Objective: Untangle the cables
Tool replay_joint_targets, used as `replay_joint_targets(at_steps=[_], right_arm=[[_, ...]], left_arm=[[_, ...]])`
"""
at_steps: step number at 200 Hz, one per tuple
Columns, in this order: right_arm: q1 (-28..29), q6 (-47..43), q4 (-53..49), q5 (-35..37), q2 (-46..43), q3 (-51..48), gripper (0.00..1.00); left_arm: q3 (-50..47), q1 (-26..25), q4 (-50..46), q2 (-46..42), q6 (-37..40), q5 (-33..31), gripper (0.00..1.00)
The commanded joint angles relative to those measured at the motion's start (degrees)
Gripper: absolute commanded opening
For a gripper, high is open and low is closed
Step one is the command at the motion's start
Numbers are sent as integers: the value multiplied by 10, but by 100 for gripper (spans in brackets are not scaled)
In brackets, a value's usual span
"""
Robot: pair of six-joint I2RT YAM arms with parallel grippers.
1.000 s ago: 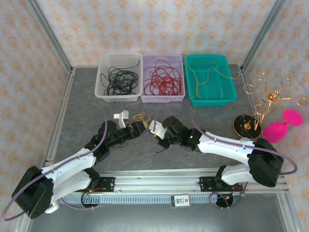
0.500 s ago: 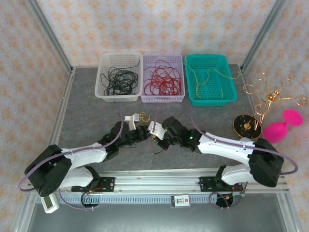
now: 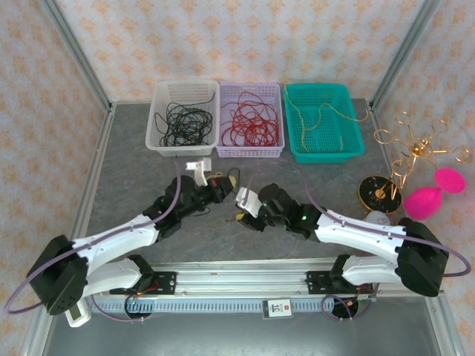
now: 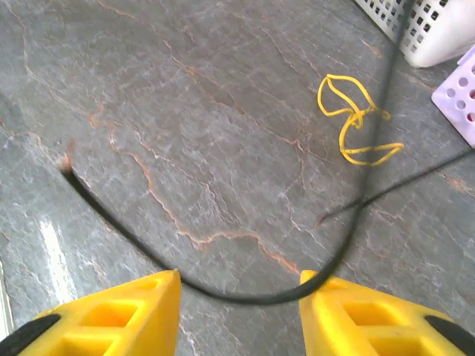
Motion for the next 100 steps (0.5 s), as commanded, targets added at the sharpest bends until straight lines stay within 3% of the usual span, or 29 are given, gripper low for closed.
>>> replay_joint_targets(at_steps=[1, 25, 55, 100], right_arm=[[2, 31, 57, 40, -17, -15, 46], [2, 55, 90, 47, -20, -33, 48], [2, 79, 100, 50, -37, -43, 50], [1, 140, 109, 78, -69, -51, 53]], left_arm=[[65, 8, -103, -34, 97, -45, 0], [130, 39, -159, -41, 159, -51, 0], [209, 111, -192, -23, 216, -27, 0], [331, 200, -204, 91, 298, -60, 0]])
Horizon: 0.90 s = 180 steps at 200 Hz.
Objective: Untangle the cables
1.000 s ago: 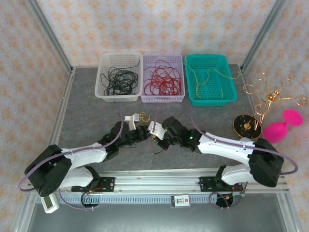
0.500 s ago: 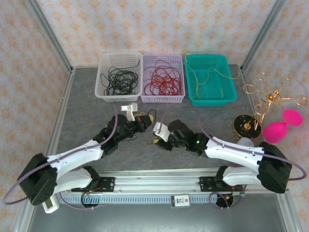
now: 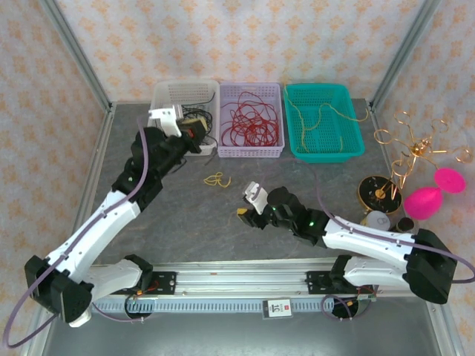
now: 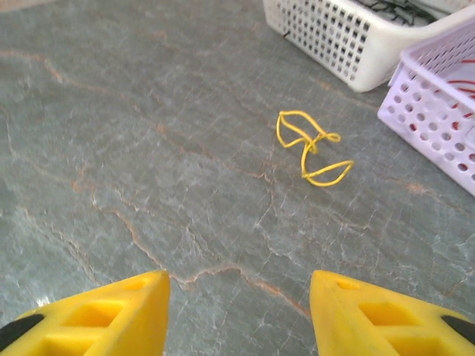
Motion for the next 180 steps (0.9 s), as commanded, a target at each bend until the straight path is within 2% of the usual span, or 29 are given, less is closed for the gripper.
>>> replay_joint_targets(at_steps=[1, 20, 50, 97, 125, 159, 180], right_arm=[[1, 55, 25, 35, -20, -9, 53], [1, 100, 16, 75, -23, -6, 53], [1, 148, 3, 81, -23, -10, 54], [-6, 272, -30, 110, 35, 20, 57], [-21, 343, -25, 114, 100, 45, 57], [-45, 420, 14, 87, 160, 78, 56], [-52, 461, 32, 82, 206, 116, 56]], left_arm=[[57, 38, -26, 60, 75, -28, 0], [102, 72, -19, 126, 89, -68, 0], [167, 111, 4, 235, 98, -132, 0], [226, 157, 35, 393, 65, -119, 0], [229, 165, 45, 447, 60, -121, 11], [217, 170, 32, 456, 61, -112, 45], [190, 170, 28, 413, 70, -120, 59]])
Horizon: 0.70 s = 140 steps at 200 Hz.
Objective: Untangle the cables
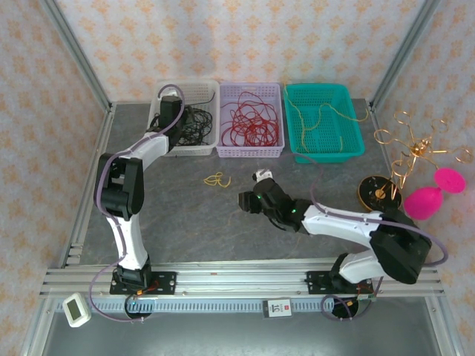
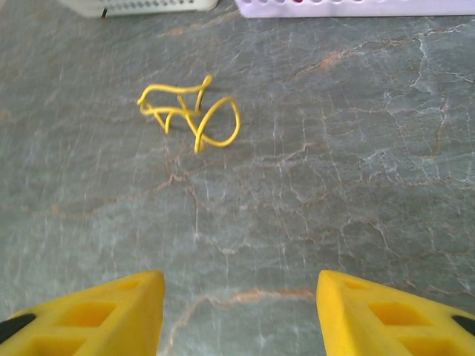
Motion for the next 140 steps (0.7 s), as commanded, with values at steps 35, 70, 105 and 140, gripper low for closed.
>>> replay_joint_targets(at_steps=[35, 70, 105, 140], right_arm=[[-19, 128, 55, 7, 125, 120, 56], [-24, 143, 36, -7, 228, 212, 55], [-24, 159, 30, 6, 295, 250, 49], [-25, 164, 37, 26, 317, 241, 34]], left_arm=[[-59, 5, -16, -145, 28, -14, 74], [-129, 4, -43, -242, 20, 7, 76], [-278, -19, -9, -367, -19, 49, 70], [-366, -62, -41, -455, -17, 52, 69]])
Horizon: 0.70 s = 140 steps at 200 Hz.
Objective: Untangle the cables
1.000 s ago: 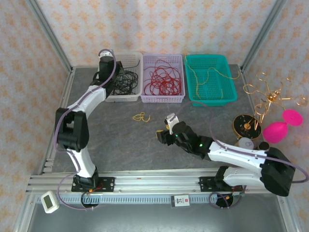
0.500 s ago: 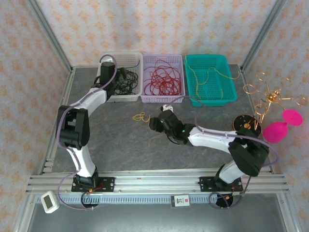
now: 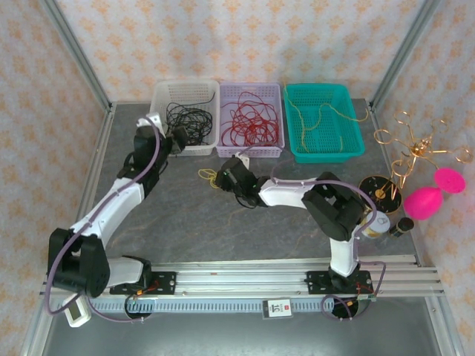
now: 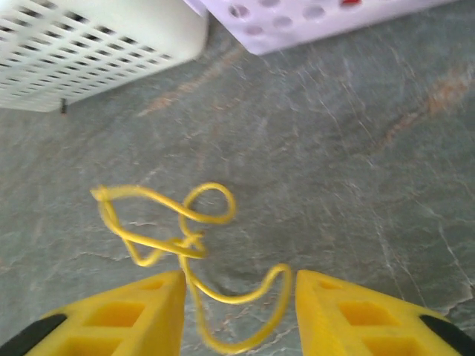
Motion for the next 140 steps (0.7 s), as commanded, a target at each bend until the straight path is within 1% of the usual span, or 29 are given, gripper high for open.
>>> replay_joint_targets(at_steps=[1, 22, 38, 59, 90, 107, 122, 129, 140], right_arm=[[-1, 11, -2, 33, 10, 3, 33], [-2, 0, 5, 51, 8, -8, 17], [-2, -13, 9, 56, 5, -12, 7], [-2, -43, 29, 48, -7, -22, 0], [-2, -77, 48, 51, -46, -53, 0], [-2, -110, 72, 33, -80, -81, 0], [-2, -157, 107, 26, -123, -117, 0], [-2, -180, 124, 26, -142, -135, 0], [-2, -247, 165, -1, -174, -170, 0]], left_arm=[[-41, -25, -27, -50, -10, 17, 69], [-83, -47, -47, -90, -12, 14, 67], [-114, -51, -56, -117, -22, 22, 67], [-148, -52, -65, -149, -37, 30, 67], [-185, -52, -67, -170, -57, 75, 67], [-202, -51, -61, -173, -68, 101, 67], [-216, -51, -44, -180, -87, 126, 67], [-222, -51, -32, -186, -96, 147, 67], [-230, -51, -14, -200, -111, 173, 67]])
